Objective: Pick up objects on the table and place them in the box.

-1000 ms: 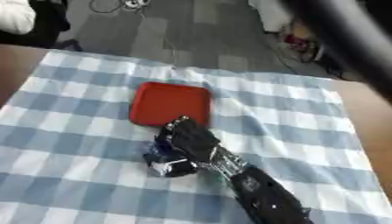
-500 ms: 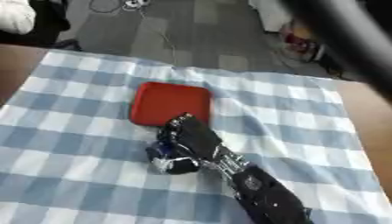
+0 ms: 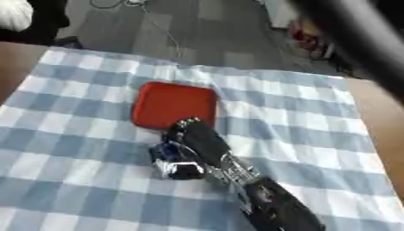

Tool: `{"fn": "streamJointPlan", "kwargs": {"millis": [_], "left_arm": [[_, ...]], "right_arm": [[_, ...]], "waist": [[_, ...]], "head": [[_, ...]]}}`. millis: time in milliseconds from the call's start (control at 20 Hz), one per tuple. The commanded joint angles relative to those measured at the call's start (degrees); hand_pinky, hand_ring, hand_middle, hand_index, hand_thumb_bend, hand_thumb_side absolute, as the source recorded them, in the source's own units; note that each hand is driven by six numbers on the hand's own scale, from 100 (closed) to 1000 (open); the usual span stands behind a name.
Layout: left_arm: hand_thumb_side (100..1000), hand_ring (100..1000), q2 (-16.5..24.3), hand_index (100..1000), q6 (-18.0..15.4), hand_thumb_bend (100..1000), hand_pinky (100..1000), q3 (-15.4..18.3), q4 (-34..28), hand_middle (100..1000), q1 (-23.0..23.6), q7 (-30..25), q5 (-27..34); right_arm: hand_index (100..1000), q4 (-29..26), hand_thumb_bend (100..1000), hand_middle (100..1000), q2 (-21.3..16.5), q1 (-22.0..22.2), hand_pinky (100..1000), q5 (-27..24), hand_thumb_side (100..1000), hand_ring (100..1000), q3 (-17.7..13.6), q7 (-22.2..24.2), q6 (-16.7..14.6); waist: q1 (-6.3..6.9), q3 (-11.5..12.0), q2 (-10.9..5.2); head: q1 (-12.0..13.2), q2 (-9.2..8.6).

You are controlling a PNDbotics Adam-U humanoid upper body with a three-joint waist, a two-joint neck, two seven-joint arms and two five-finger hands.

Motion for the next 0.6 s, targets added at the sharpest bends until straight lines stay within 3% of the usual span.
{"fn": "streamJointPlan", "kwargs": {"millis": [50, 600], "left_arm": [[1000, 837, 1.0, 877, -0.2, 305, 799, 0.1, -0.8, 1000, -0.4, -0.1, 0.1], [1000, 837, 1.0, 877, -0.2, 306, 799, 0.0, -0.8, 1000, -0.2, -0.2, 0.1]], "right_arm": [[318, -4.3, 100, 100, -1.3, -0.4, 100, -2.4, 819, 100, -0.5, 1.7, 1.1], [319, -12.0, 100, 100, -3.2, -2.2, 100, -2.3, 832, 100, -1.0, 7.2, 5.0]], "waist": [[0.39, -0.1, -1.21], [0.41, -0.2, -1.49]], "head": [[0.4, 0.05], [0.2, 0.31]]}}
